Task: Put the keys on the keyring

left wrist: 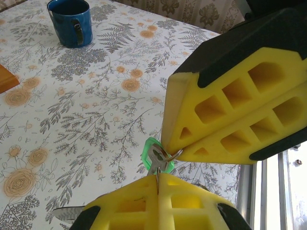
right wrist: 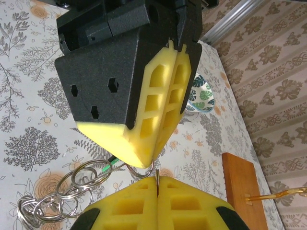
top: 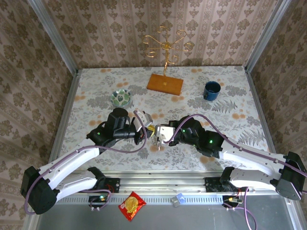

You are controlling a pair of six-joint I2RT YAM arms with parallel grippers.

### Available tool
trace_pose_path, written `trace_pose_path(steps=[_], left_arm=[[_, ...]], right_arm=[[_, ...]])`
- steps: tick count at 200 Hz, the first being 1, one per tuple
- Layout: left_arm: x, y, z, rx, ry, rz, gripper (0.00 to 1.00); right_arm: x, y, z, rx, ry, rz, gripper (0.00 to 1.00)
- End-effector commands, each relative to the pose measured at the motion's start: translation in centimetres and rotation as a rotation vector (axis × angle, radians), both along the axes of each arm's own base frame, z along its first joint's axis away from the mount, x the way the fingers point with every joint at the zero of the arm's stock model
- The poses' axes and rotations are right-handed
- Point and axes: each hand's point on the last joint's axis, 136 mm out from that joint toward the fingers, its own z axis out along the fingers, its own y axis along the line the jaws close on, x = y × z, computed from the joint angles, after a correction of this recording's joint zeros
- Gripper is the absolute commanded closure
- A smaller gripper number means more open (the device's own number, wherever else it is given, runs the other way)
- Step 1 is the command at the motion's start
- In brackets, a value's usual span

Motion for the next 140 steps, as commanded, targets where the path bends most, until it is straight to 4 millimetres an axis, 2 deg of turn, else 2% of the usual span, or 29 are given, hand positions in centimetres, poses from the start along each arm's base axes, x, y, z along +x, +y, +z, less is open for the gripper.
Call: trace_pose_path(steps=[1,140], left_arm=[[0.13,-0.49,2.85,-0.061,-0.069,-0.023,1.00],[0.15,-0.46,2.91,-0.062,-0.073,-0.020,1.00]], right_arm=[[-0.35,0.39,0.20,0.009,0.005,0.021,1.00],[-0.76,0.66,-0.38,-0.006,0.039,0.044,1.00]])
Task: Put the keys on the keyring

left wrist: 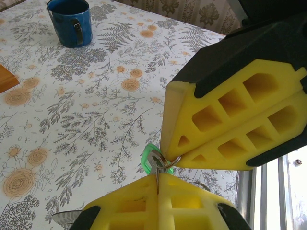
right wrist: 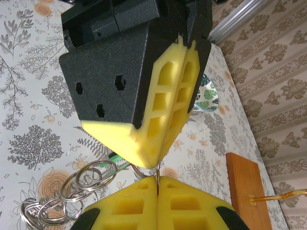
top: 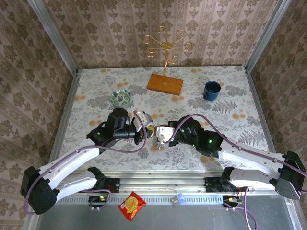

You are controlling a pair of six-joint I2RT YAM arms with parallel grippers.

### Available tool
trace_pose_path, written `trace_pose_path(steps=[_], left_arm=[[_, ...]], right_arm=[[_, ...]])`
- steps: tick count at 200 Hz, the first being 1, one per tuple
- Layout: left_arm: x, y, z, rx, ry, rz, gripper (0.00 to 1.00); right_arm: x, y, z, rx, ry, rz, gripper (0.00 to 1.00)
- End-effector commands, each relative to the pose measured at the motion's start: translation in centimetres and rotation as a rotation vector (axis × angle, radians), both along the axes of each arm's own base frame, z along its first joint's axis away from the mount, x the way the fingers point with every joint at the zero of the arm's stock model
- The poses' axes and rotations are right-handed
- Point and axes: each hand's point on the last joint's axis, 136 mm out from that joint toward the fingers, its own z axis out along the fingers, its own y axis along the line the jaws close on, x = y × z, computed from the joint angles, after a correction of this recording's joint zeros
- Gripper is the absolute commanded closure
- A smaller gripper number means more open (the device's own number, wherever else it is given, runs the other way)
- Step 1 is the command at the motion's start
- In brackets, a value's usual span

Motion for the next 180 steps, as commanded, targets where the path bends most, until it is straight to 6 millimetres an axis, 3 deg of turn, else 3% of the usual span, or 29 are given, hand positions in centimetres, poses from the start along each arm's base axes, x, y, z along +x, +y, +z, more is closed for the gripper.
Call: trace_pose_path(steps=[1,166,180], left_arm=[[0.2,-0.5,3.0,-0.063,-0.074,-0.020,1.00],[0.7,-0.7,3.9,-0.121,-0.093,0.017,1.00],[0.5,-0.9,4.2,-0.149,-0.107,0.010,1.00]], right_arm=[[-0.7,0.5,0.0,0.003,0.028,0.036,1.00],[-2.2,0.5,-0.6,-0.005,0.071,0.099,1.00],[-2.4,0.3,-0.8,-0.003,0.088,0.097,0.91]])
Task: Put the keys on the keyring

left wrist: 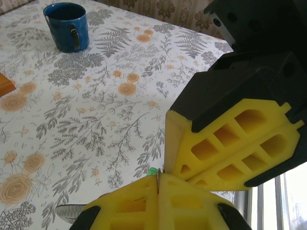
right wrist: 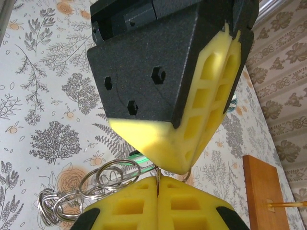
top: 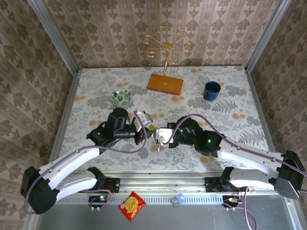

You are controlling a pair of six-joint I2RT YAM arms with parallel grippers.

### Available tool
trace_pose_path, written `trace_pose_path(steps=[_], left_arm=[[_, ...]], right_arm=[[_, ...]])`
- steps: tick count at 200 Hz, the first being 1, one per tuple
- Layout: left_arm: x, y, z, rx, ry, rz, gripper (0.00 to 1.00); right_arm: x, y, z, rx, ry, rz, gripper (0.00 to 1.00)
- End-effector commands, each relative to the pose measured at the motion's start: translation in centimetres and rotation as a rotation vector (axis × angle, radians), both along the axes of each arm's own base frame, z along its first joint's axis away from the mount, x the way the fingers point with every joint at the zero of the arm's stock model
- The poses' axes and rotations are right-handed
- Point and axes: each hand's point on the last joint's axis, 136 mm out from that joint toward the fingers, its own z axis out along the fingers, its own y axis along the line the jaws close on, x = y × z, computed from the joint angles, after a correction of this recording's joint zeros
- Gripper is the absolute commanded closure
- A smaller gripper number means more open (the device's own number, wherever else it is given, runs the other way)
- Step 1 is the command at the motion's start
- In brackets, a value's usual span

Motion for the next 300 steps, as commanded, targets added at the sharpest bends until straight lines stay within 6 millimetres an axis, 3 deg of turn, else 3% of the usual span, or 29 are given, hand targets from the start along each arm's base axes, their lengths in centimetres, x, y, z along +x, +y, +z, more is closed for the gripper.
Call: trace_pose_path(steps=[1,30,69,120,196,300], left_arm=[[0.6,-0.5,3.6,-0.126,-0.099,0.017,1.00],[-0.6,-0.7,4.3,-0.165,-0.180,-0.035,1.00],[-1.8,-0.4,4.4,-0.182,-0.334,-0.096,1.00],[-3.5,-0.5,4.2,-0.243,-0.451,-0.197,1.00],[-4.6,-0.6,4.9,-0.317,-0.473,-0.252,1.00],[-4.8,-0.7,5.1,-0.354,-0.462,-0.250,1.00]], right_arm=[[-1.6,0.0,0.2,0.020,0.042,0.052,0.91],[-2.3,-0.7,-0.4,0.016,0.109,0.037,0.73],[-3.2,-2.4,1.1,0.140,0.228,0.010,0.68],[-3.1,-4.1,4.5,0.387,0.389,0.009,0.71],[-2.4,-1.5,4.7,0.442,0.468,0.072,0.73],[-2.4,-0.2,4.8,0.444,0.476,0.114,0.83]])
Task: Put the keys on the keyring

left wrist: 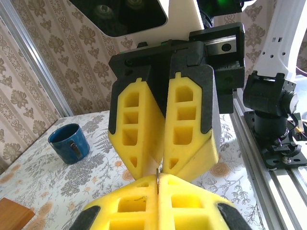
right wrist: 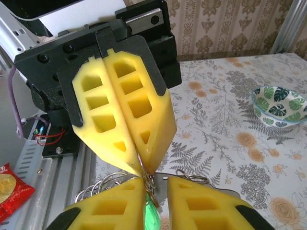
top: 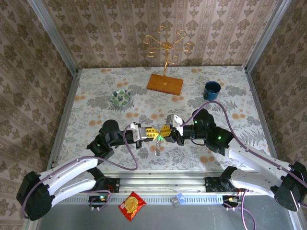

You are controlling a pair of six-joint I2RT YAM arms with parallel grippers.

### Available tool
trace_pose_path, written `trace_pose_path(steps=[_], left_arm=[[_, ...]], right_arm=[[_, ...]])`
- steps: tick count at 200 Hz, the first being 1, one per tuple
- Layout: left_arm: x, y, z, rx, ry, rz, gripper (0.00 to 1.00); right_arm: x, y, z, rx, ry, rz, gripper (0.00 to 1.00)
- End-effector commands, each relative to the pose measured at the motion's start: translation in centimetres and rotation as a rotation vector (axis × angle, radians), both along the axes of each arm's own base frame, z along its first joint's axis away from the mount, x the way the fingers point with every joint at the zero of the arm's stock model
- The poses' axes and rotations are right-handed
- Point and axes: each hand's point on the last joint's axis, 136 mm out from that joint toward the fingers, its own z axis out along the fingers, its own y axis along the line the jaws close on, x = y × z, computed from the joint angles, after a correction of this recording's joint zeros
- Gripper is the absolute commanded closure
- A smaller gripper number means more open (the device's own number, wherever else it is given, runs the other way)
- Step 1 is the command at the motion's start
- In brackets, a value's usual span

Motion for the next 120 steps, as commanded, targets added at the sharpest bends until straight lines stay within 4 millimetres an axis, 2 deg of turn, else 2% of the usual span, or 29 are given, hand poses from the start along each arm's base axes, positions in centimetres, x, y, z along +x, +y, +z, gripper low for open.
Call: trace_pose_path(steps=[1,34,63,80,93,120], left_arm=[[-0.8,-0.1,1.4,-0.055,-0.024,-0.040,1.00],[-0.8,-0.2,1.4,-0.058,-0.019,-0.039,1.00],[-0.4,-0.1,1.1,-0.050,-0.010,-0.012,1.00],[0.0,0.2,0.6,-0.027,-0.010,0.019,1.00],[0.6,0.4,-0.1,0.009,-0.003,0.065,0.89],[0.9,0.7,-1.1,0.088,-0.003,0.088,0.86]], right_arm=[[-0.3,0.8,1.2,0.041,-0.021,0.035,0.83],[-0.2,1.3,1.4,0.048,-0.023,0.050,0.87],[-0.1,1.2,1.6,0.043,-0.048,0.044,1.00],[-0.1,0.9,1.3,0.008,-0.070,0.040,1.00],[-0.2,0.6,1.0,-0.033,-0.078,0.044,1.00],[-0.2,0.1,0.1,-0.124,-0.083,0.050,1.00]])
